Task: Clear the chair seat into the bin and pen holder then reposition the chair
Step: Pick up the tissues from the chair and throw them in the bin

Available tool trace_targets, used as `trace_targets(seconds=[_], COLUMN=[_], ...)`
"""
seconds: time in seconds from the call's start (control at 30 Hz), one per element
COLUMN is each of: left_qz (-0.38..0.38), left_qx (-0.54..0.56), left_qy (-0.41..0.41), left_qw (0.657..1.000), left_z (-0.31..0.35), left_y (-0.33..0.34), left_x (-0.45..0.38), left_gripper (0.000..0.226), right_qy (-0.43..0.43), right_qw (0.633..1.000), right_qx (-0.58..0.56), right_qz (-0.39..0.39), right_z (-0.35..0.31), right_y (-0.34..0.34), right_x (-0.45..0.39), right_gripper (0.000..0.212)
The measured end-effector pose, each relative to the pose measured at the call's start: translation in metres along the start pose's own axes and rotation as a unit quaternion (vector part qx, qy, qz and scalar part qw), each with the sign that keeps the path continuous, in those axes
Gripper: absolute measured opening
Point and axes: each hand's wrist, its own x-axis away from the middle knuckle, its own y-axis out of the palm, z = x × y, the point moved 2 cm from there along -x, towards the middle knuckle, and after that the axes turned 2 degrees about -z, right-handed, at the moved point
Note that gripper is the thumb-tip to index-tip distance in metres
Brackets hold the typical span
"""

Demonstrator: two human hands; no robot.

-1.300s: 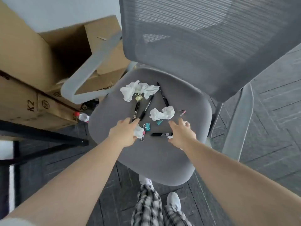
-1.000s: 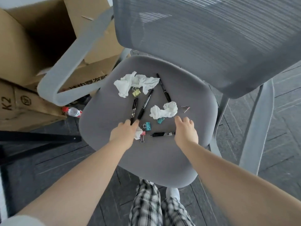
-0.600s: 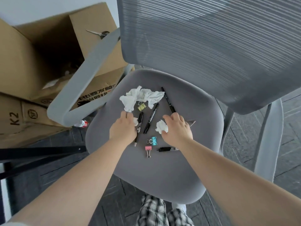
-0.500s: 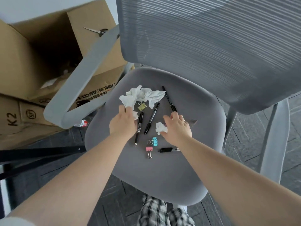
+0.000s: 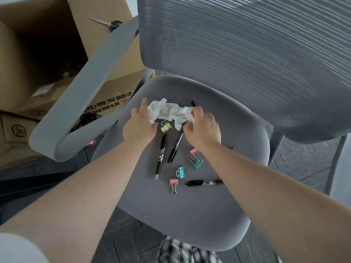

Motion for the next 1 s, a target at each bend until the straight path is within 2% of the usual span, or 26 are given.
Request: trace_targets(seconds=[0.1, 0.2, 0.33, 0.5, 0.67, 0.8, 1.0], left_qz=[0.011, 0.012, 0.005, 0.016, 0.021, 0.033, 0.041], left_qx=[0.006, 0.022, 0.029, 0.037, 0.02, 0.031, 0.046], left_qy=[-0.001, -0.01, -0.008, -0.028, -0.053, -0.084, -0.167], left_qw=[1.0, 1.0, 1.0, 0.999, 0.998, 0.995, 0.984], left_z=[-0.004, -0.011, -0.022, -0.031, -0.021, -0.008, 0.019], left_y=[-0.003, -0.006, -0.007, -0.011, -0.02, -0.031, -0.044], left_x=[-0.007, -0.007, -0.004, 0.009, 0.037, 0.065, 0.152], left_gripper=[0.03, 0.015, 0.007, 0.009, 0.014, 0.02, 0.031], right_qy=[0.008, 0.033, 0.09, 0.047, 0.026, -0.016, -0.121], right_qw=[0.999, 0.995, 0.984, 0.988, 0.994, 0.997, 0.982], right_qx=[0.003, 0.034, 0.036, 0.032, -0.002, 0.019, 0.095], right_qz=[-0.045, -0.092, -0.149, -0.144, -0.103, -0.077, -0.106], right_z=[-0.01, -0.021, -0.026, -0.026, -0.017, -0.013, -0.004], right_y=[0.014, 0.026, 0.044, 0.045, 0.02, -0.015, -0.058], right_x=[-0.025, -0.04, -0.056, -0.059, -0.038, -0.019, 0.035], right_gripper=[0.059, 0.078, 0.064, 0.032, 0.034, 0.035, 0.027])
